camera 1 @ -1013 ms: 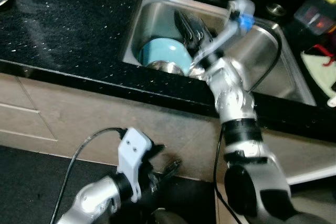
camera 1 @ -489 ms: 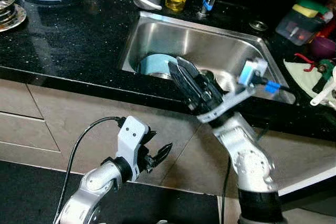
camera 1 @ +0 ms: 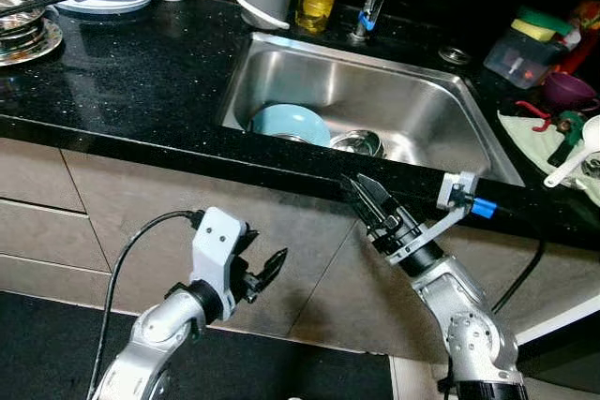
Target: Kitchen organization
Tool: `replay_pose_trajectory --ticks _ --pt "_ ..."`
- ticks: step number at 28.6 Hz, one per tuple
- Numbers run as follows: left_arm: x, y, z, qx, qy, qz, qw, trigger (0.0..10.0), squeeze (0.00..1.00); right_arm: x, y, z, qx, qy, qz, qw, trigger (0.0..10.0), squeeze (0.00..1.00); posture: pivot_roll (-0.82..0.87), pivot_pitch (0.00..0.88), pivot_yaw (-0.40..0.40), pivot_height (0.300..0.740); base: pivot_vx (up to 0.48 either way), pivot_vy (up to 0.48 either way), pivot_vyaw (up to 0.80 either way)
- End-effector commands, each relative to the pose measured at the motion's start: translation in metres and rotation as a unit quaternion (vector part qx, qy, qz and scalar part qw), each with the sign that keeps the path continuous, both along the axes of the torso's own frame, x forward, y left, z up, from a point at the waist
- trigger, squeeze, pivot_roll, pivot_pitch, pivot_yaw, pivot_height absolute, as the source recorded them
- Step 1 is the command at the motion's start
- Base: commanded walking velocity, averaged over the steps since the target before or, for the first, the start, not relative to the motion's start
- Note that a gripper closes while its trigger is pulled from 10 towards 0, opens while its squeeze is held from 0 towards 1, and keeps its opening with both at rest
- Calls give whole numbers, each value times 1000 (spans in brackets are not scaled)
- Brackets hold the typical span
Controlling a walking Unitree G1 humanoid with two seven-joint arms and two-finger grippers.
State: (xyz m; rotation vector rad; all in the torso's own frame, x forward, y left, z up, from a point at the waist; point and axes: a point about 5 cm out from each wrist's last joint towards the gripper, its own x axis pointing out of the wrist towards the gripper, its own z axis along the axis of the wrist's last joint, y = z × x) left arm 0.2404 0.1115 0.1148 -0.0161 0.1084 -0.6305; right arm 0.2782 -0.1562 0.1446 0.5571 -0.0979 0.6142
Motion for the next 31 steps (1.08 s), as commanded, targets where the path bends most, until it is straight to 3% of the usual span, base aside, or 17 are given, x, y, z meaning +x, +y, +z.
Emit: replay_pose_trajectory --ticks 1,7,13,26,31 --pt "-2 0 -4 5 2 1 1000 10000 0 -3 -8 -7 -20 9 -15 1000 10000 0 180 33 -173 740 0 0 0" --pt "-3 1 -8 5 8 12 1000 10000 0 -6 -8 -23 -94 29 -17 995 10000 0 180 39 -175 740 0 0 0" --pt "4 0 -14 -31 35 11 999 10000 0 0 -6 -24 -97 32 -17 995 10000 0 180 35 -173 740 0 0 0" --pt "12 0 -13 -33 18 23 999 10000 0 2 -5 -26 -107 24 -8 994 10000 0 176 29 -164 740 0 0 0" --pt "13 1 -12 -27 12 30 999 10000 0 1 -3 -25 -99 16 5 995 10000 0 177 28 -166 740 0 0 800"
